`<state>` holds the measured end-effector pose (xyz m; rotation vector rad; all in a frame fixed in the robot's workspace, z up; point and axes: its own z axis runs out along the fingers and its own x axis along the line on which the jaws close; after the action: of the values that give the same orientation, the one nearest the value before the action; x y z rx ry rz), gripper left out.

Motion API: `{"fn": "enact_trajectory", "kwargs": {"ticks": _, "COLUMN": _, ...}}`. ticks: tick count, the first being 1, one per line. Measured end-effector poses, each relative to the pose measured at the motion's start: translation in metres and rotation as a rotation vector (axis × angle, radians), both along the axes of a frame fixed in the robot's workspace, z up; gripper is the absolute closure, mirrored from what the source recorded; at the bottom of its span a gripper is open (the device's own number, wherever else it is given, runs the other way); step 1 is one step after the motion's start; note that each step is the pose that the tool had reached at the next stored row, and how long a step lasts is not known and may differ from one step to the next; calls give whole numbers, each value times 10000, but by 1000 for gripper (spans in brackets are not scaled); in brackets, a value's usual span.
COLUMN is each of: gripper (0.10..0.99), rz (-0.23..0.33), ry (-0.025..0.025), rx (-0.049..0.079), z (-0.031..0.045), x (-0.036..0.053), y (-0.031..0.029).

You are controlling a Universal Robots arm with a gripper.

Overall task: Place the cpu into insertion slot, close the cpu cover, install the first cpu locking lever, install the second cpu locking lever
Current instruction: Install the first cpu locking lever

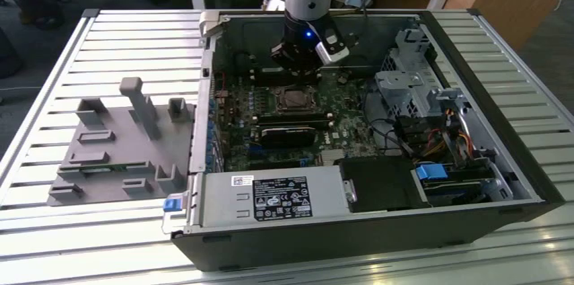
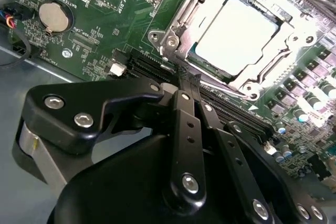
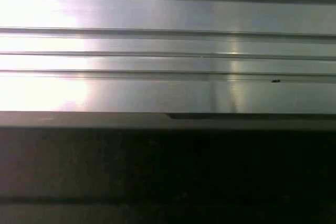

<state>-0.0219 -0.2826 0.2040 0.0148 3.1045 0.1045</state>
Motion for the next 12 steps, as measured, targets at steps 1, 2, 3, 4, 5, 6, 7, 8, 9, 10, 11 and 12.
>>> {"fn": "enact_trajectory", "kwargs": {"ticks": 1, "gripper": 980, "rz": 1, "ry": 2, "rx": -9, "z": -6, "x": 3, "y": 1}}
{"fn": "enact_trajectory", "kwargs": {"ticks": 2, "gripper": 980, "rz": 1, "ry": 4, "rx": -19, "z": -11, "x": 6, "y": 2}}
{"fn": "enact_trajectory", "kwargs": {"ticks": 3, "gripper": 980, "rz": 0, "ry": 6, "rx": -32, "z": -17, "x": 9, "y": 3}}
{"fn": "enact_trajectory", "kwargs": {"ticks": 4, "gripper": 980, "rz": -1, "ry": 7, "rx": -52, "z": -22, "x": 10, "y": 3}}
{"fn": "enact_trajectory", "kwargs": {"ticks": 5, "gripper": 980, "rz": -1, "ry": 9, "rx": -81, "z": -25, "x": 12, "y": 4}}
{"fn": "enact_trajectory", "kwargs": {"ticks": 6, "gripper": 980, "rz": -1, "ry": 9, "rx": -118, "z": -28, "x": 13, "y": 6}}
{"fn": "enact_trajectory", "kwargs": {"ticks": 7, "gripper": 980, "rz": 0, "ry": 9, "rx": -161, "z": -31, "x": 14, "y": 8}}
{"fn": "enact_trajectory", "kwargs": {"ticks": 8, "gripper": 980, "rz": 1, "ry": 8, "rx": -203, "z": -34, "x": 15, "y": 10}}
{"fn": "enact_trajectory", "kwargs": {"ticks": 9, "gripper": 980, "rz": 0, "ry": 8, "rx": -241, "z": -37, "x": 16, "y": 11}}
{"fn": "enact_trajectory", "kwargs": {"ticks": 10, "gripper": 980, "rz": 1, "ry": 8, "rx": -266, "z": -38, "x": 16, "y": 12}}
{"fn": "enact_trajectory", "kwargs": {"ticks": 11, "gripper": 980, "rz": 2, "ry": 9, "rx": -271, "z": -38, "x": 16, "y": 12}}
{"fn": "enact_trajectory", "kwargs": {"ticks": 12, "gripper": 980, "rz": 2, "ry": 9, "rx": -273, "z": -38, "x": 16, "y": 12}}
